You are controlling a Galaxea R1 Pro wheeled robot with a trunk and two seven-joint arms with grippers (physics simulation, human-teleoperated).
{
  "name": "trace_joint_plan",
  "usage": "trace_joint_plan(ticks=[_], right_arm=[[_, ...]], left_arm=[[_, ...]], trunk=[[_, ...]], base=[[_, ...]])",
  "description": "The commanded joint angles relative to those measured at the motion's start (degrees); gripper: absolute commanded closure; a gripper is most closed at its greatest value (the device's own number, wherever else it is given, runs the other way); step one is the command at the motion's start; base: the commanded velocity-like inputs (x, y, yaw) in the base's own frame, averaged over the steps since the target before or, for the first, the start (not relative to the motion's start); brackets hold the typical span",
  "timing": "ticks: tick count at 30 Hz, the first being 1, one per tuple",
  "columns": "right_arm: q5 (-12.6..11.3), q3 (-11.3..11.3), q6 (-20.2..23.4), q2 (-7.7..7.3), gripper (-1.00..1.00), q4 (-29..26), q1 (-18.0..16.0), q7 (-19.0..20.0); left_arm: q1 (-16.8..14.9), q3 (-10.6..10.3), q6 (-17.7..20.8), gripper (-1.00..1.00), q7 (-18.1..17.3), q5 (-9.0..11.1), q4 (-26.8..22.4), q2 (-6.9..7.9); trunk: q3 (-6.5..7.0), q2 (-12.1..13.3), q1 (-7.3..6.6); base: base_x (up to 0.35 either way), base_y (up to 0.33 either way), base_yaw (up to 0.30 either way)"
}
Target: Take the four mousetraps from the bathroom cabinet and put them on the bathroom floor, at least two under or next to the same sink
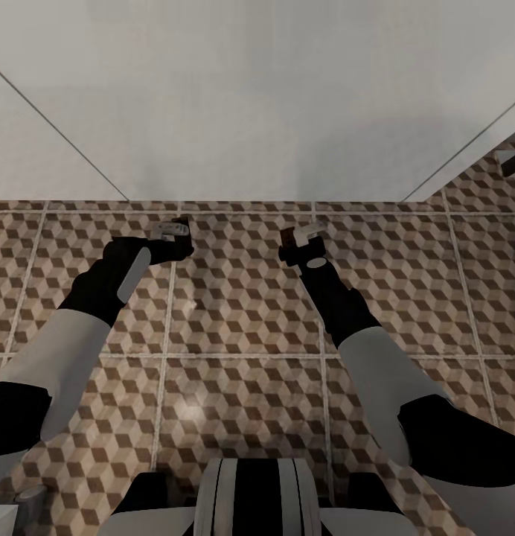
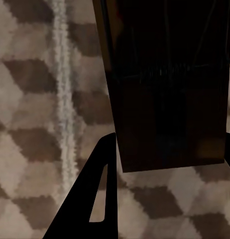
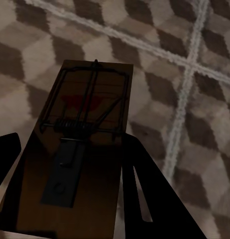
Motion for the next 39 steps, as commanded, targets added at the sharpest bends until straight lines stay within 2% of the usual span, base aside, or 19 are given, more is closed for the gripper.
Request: trace_joint_plan(ticks=[1, 23, 39], right_arm=[[0.2, 0.1, 0.4, 0.0, 1.0, -0.1, 0.0, 0.0], [0.3, 0.1, 0.6, 0.0, 1.0, -0.1, 0.0, -0.1], [0.3, 0.1, 0.5, 0.0, 1.0, -0.1, 0.0, -0.1]], left_arm=[[0.0, -0.2, 0.2, 1.0, 0.3, 0.2, -0.1, 0.06], [0.5, -0.3, 0.2, 1.0, 0.2, 0.3, -0.1, 0.04], [0.8, -0.2, 0.1, 1.0, 0.2, 0.2, 0.0, 0.09]], trunk=[[-0.03, 0.0, -0.01], [-0.03, 0.0, -0.01], [-0.03, 0.0, -0.01]], base=[[0.0, 0.0, 0.0], [0.0, 0.0, -0.075], [0.021, 0.0, -0.006]])
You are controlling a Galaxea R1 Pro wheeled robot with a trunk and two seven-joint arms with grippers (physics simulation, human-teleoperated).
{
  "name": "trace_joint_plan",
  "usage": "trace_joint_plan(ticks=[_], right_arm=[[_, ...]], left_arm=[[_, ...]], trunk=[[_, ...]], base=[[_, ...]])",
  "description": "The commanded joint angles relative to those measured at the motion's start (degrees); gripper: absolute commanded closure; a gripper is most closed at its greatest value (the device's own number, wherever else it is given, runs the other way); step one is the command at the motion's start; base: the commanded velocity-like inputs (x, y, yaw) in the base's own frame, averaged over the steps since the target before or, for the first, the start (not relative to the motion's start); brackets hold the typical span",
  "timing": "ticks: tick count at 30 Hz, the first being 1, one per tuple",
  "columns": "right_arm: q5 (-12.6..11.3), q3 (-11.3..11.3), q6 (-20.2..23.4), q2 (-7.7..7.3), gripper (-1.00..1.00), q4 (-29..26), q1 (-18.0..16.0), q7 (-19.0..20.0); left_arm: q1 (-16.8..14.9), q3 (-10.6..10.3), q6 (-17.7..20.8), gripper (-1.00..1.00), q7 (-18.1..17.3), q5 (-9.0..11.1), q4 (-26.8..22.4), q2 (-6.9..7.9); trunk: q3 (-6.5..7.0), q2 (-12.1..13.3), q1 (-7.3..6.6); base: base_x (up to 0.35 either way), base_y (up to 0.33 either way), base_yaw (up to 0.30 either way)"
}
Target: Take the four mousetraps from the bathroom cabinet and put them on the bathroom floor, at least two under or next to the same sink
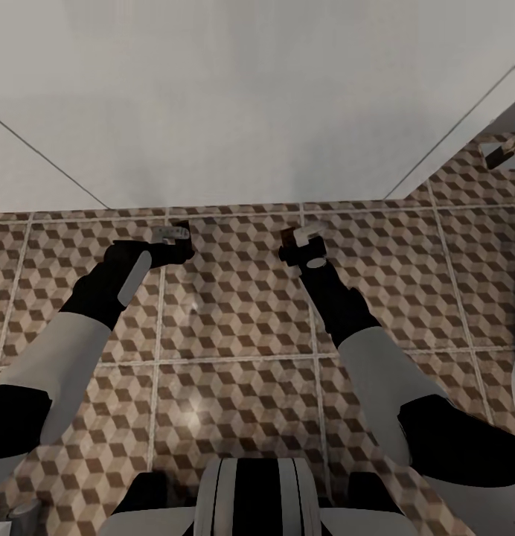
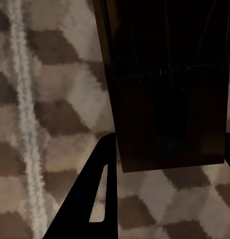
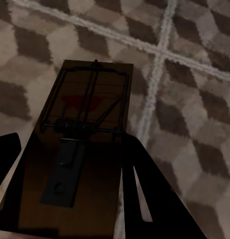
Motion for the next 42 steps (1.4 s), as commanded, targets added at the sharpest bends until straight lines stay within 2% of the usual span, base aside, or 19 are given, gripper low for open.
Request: trace_joint_plan(ticks=[1, 25, 28, 34, 42], right_arm=[[0.2, 0.1, 0.4, 0.0, 1.0, -0.1, 0.0, 0.0], [0.2, 0.2, 0.2, 0.0, 1.0, -0.1, 0.0, 0.1], [0.1, 0.3, 0.1, 0.0, 1.0, -0.1, 0.0, 0.1], [0.1, 0.4, 0.1, 0.0, 1.0, -0.1, 0.0, 0.1], [0.1, 0.4, 0.1, 0.0, 1.0, -0.1, 0.0, 0.2]], left_arm=[[0.0, -0.2, 0.2, 1.0, 0.3, 0.2, -0.1, 0.05], [0.5, -0.2, 0.2, 1.0, 0.2, 0.1, 0.0, 0.01], [0.5, -0.1, 0.2, 1.0, 0.2, 0.1, 1.0, -0.08], [0.4, 0.2, 0.1, 1.0, 0.1, 0.0, 7.5, -0.25], [0.3, 0.3, 0.0, 1.0, 0.2, -0.1, 8.2, -0.97]], trunk=[[-0.03, 0.0, 0.0], [-0.03, 0.0, 0.0], [-0.03, 0.0, 0.0], [-0.03, 0.0, 0.0], [-0.03, 0.0, 0.0]], base=[[0.052, 0.0, 0.0], [0.005, 0.0, 0.0], [0.0, 0.0, 0.0], [0.0, 0.0, 0.0], [0.0, 0.0, 0.0]])
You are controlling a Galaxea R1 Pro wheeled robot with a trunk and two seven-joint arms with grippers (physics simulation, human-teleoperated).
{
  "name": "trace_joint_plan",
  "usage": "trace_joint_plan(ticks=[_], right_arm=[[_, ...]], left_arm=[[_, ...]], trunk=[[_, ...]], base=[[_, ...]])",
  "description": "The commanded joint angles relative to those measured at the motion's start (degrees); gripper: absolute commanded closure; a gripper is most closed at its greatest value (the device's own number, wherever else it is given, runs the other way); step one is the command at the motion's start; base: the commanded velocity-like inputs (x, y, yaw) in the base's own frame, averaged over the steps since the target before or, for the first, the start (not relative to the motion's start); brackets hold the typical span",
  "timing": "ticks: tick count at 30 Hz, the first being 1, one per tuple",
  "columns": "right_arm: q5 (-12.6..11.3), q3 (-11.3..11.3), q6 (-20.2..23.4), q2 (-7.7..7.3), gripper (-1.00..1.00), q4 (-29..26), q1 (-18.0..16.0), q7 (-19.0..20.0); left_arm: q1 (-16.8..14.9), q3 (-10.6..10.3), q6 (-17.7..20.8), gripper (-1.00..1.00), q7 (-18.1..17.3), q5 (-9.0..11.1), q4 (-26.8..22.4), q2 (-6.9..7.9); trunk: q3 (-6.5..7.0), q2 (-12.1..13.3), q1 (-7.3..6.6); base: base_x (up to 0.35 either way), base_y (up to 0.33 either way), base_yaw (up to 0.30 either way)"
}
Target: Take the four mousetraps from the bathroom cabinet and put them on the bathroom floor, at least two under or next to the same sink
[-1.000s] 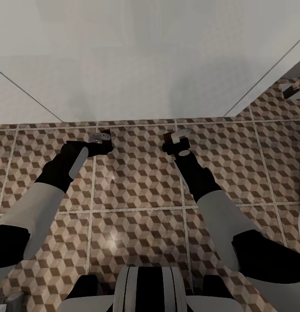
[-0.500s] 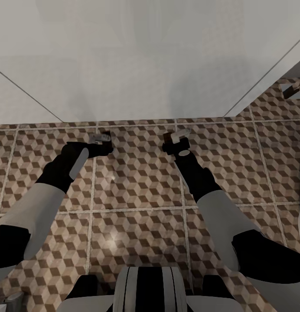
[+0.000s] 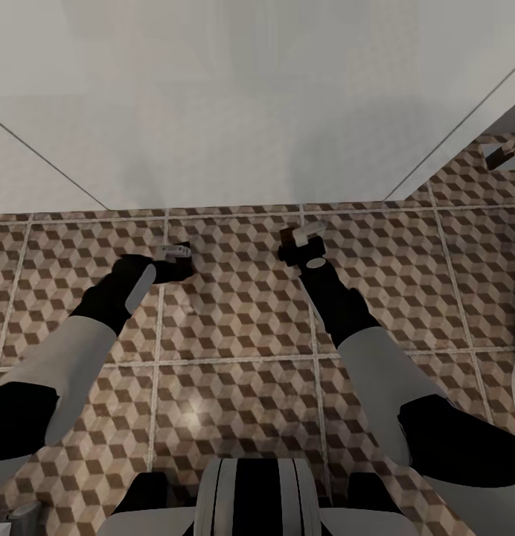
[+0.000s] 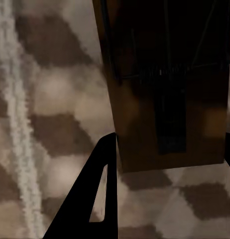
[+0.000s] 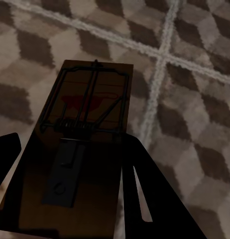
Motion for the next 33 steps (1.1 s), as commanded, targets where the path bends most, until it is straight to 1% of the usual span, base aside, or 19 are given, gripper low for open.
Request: trace_joint_plan(ticks=[1, 3, 8, 10, 15, 20, 24, 25, 27, 33], right_arm=[[0.2, 0.2, 0.4, 0.0, 1.0, -0.1, 0.0, 0.0], [0.2, 0.5, 0.4, 0.0, 1.0, -0.1, 0.0, 0.0], [0.2, 2.7, 0.4, 0.0, 1.0, -0.1, 0.1, 0.1], [0.2, 3.0, 0.4, 0.0, 1.0, -0.1, 0.1, 0.1], [0.2, 3.5, 0.4, 0.0, 1.0, -0.1, 0.1, 0.1], [0.2, 3.7, 0.4, 0.0, 1.0, -0.1, 0.2, 0.1], [0.2, 5.8, 0.4, 0.0, 1.0, -0.1, 0.2, 0.1], [0.2, 6.6, 0.4, 0.0, 1.0, -0.1, 0.2, 0.1], [0.1, 7.5, 0.4, 0.0, 1.0, -0.1, 0.2, 0.1], [0.0, 8.5, 0.4, 0.0, 1.0, -0.1, 0.2, 0.1]], left_arm=[[0.0, -0.3, 0.2, 1.0, 0.3, 0.2, -0.1, -0.01], [0.0, -0.3, 0.2, 1.0, 0.3, 0.1, -0.1, -0.09], [0.0, -0.3, 0.1, 1.0, 0.4, 0.1, 0.1, -0.16], [-0.1, -0.3, 0.1, 1.0, 0.5, 0.1, 0.1, -0.16], [-0.1, -0.2, 0.2, 1.0, 0.7, 0.1, 0.5, -0.21], [-0.4, -0.2, 0.2, 1.0, 0.8, 0.0, 2.1, -0.25], [-1.5, -0.2, 0.2, 1.0, 1.0, 0.0, 3.4, -0.32], [-2.0, -0.2, 0.2, 1.0, 1.0, 0.0, 3.8, -0.33], [-3.0, -0.2, 0.2, 1.0, 1.0, 0.0, 4.5, -0.34], [-5.3, -0.2, 0.2, 1.0, 1.0, 0.0, 5.7, -0.34]], trunk=[[-0.03, 0.0, -0.01], [-0.03, 0.0, -0.01], [-0.03, 0.0, -0.01], [-0.03, 0.0, -0.01], [-0.03, 0.0, -0.01], [-0.03, 0.0, -0.01], [-0.03, 0.0, -0.01], [-0.03, 0.0, -0.01], [-0.03, 0.0, -0.01], [-0.03, 0.0, -0.01]], base=[[0.0, 0.0, 0.0], [0.0, 0.0, 0.0], [0.0, 0.0, 0.0], [0.0, 0.0, 0.0], [0.0, 0.0, 0.0], [0.0, 0.0, 0.0], [0.0, 0.0, 0.0], [0.0, 0.0, 0.0], [0.0, 0.0, 0.0], [0.0, 0.0, 0.0]])
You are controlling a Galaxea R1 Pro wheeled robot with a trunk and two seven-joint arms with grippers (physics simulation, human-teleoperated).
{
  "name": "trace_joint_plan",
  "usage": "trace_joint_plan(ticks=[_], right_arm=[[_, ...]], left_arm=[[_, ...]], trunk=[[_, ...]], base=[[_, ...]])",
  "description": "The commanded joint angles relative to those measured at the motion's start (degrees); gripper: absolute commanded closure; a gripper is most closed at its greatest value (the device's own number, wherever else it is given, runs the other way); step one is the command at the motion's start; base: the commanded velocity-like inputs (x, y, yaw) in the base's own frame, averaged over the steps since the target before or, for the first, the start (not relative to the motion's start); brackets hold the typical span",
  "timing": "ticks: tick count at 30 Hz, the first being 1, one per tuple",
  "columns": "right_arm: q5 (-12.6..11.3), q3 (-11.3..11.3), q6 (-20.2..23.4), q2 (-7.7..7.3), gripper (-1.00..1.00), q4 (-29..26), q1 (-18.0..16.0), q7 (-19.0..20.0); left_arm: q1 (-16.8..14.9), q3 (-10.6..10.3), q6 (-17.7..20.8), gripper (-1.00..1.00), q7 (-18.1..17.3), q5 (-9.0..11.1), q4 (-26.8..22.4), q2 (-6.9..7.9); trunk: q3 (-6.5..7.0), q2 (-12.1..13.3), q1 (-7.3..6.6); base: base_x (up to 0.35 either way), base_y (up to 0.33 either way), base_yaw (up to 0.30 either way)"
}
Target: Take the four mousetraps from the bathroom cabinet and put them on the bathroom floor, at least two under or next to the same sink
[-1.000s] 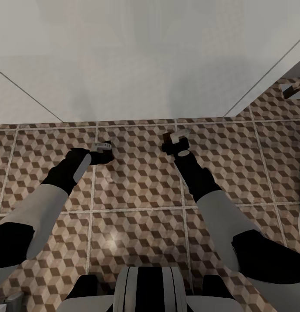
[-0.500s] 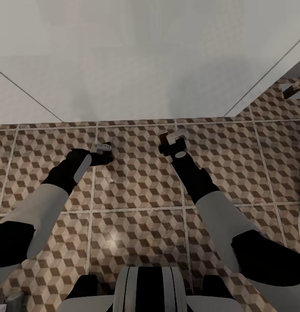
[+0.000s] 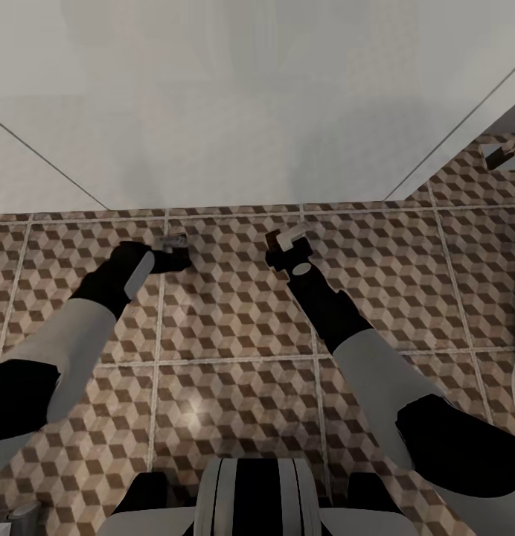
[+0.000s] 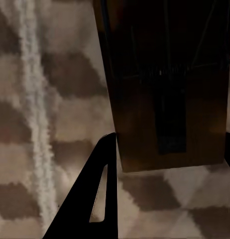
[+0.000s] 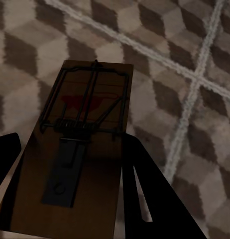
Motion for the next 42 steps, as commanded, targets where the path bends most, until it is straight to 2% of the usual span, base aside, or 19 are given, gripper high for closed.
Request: trace_joint_plan(ticks=[1, 9, 22, 29, 42], right_arm=[[0.2, 0.2, 0.4, 0.0, 1.0, 0.0, 0.0, 0.0], [0.2, 0.3, 0.4, 0.0, 1.0, 0.0, 0.0, 0.0], [0.1, 0.3, 0.8, 0.0, 1.0, 0.3, 0.0, 0.0], [0.0, -0.2, 0.9, 0.0, 1.0, 5.2, -0.1, 0.2], [-0.3, -0.4, 0.8, 0.0, 1.0, 9.3, -1.1, 0.1]], left_arm=[[-0.3, -0.4, 0.2, 1.0, 0.4, 0.3, 0.0, 0.09], [-1.0, -0.4, 0.2, 1.0, 0.4, 0.3, 0.2, 0.09], [-1.0, -0.4, 0.0, 1.0, 0.3, 0.3, 3.1, 0.13], [-1.0, -0.4, 0.0, 1.0, 0.3, 0.3, 3.2, 0.09], [-1.0, -0.4, 0.1, 1.0, 0.1, 0.3, 0.6, 0.07]], trunk=[[-0.03, 0.0, -0.01], [-0.03, 0.0, -0.01], [-0.03, 0.0, -0.01], [-0.03, 0.0, -0.01], [-0.03, 0.0, -0.01]], base=[[0.0, 0.0, 0.0], [0.0, 0.0, 0.0], [0.0, 0.0, 0.0], [0.0, 0.0, 0.0], [0.0, 0.0, 0.0]])
